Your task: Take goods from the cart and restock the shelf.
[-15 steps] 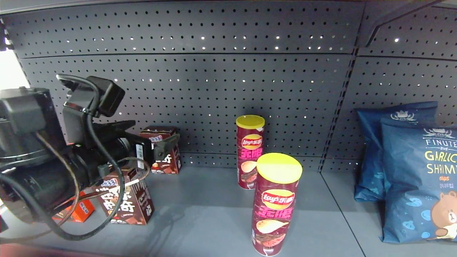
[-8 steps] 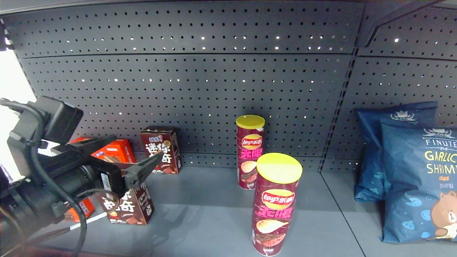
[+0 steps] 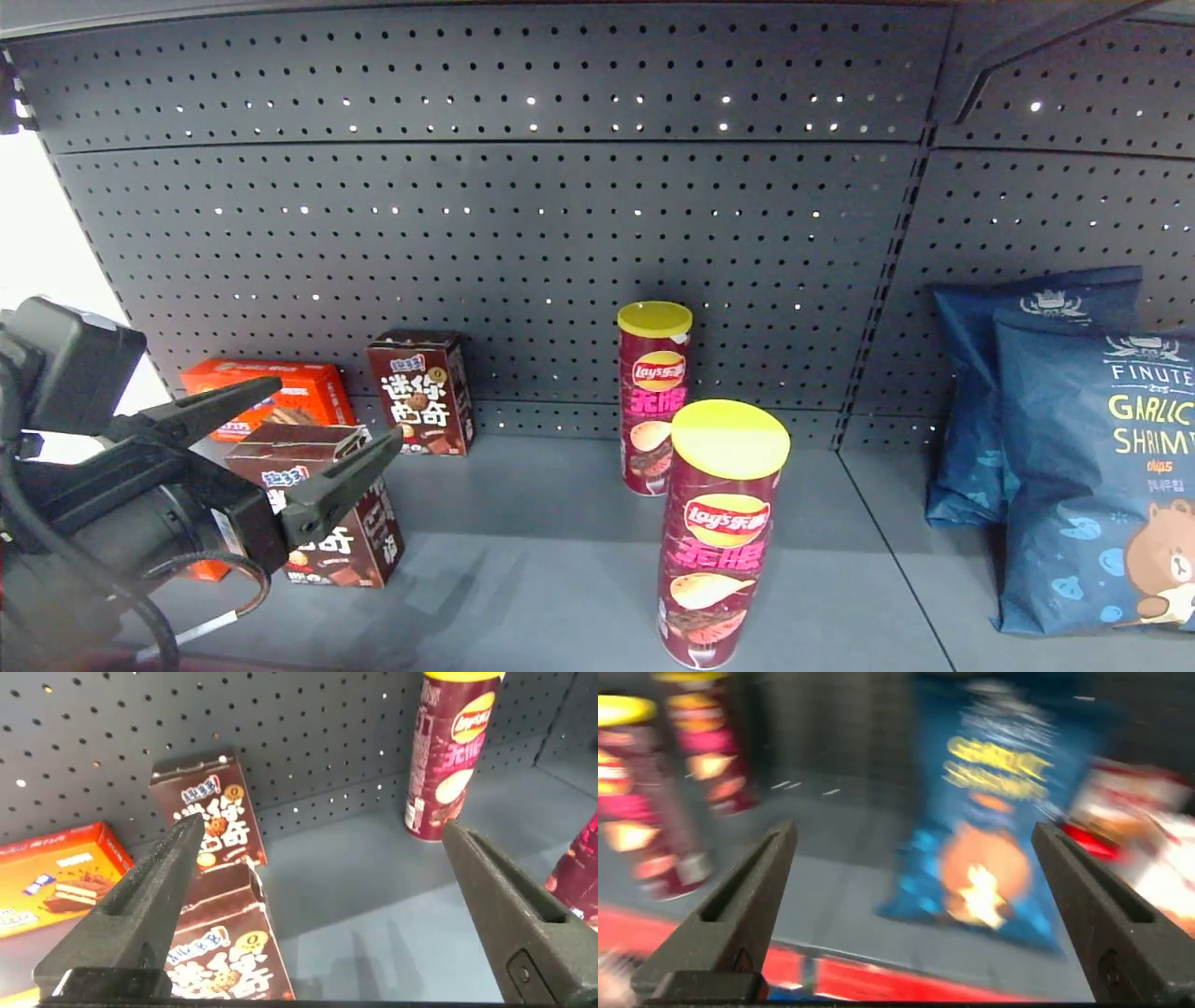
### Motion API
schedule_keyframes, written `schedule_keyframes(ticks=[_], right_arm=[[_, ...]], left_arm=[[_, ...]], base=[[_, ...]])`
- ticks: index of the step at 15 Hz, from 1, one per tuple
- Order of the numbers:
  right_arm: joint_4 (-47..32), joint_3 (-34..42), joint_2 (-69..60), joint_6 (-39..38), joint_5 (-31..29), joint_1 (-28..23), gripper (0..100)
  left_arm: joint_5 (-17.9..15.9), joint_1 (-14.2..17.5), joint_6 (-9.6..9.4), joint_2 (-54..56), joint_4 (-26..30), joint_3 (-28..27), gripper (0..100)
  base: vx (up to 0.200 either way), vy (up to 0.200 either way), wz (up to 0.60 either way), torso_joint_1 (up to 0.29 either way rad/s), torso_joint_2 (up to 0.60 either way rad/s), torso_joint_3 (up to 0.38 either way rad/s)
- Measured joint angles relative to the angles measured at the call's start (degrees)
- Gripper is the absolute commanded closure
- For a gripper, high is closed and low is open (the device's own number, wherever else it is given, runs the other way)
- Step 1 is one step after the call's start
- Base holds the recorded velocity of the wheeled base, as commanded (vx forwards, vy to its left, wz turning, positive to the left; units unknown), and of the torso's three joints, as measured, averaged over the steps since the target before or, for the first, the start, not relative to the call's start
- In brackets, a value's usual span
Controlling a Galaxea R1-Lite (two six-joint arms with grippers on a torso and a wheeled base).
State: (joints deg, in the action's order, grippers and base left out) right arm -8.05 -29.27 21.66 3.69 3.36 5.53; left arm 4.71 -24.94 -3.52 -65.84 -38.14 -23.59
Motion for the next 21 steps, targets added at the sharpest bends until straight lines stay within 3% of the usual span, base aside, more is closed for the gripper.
schedule_keyframes(ticks=[3,6,9,11,16,21], right_arm=[[-1.96,-6.89,13.7,1.01,0.29,9.75,0],[-0.77,-7.35,23.82,1.1,-1.69,19.15,0],[15.48,0.09,31.63,1.06,-5.66,24.33,0],[18.52,3.64,35.67,1.19,-7.39,27.93,0],[22.85,4.46,43.78,-0.09,-12.2,30.71,0],[24.3,0.15,52.04,-1.73,-15.87,32.06,0]], left_arm=[[0.02,0.11,0.02,-0.3,0.05,-1.29,0],[0.05,0.15,0.02,-0.85,0.1,-1.82,0],[0.02,0.2,0.07,-1.08,0.1,-2.34,0],[-0.02,0.2,0.02,-1.6,0.11,-3.12,0],[0.02,0.24,0.0,-3.08,0.05,-5.07,0],[0.09,0.24,-0.13,-3.67,0.18,-5.16,0]], base=[[0.0,0.0,0.0,0.0,0.0,0.0],[0.0,0.0,0.0,0.0,0.0,0.0],[0.0,0.0,0.0,0.0,0.0,0.0],[0.0,0.0,0.0,0.0,0.0,0.0],[0.0,0.0,0.0,0.0,0.0,0.0],[0.0,0.0,0.0,0.0,0.0,0.0]])
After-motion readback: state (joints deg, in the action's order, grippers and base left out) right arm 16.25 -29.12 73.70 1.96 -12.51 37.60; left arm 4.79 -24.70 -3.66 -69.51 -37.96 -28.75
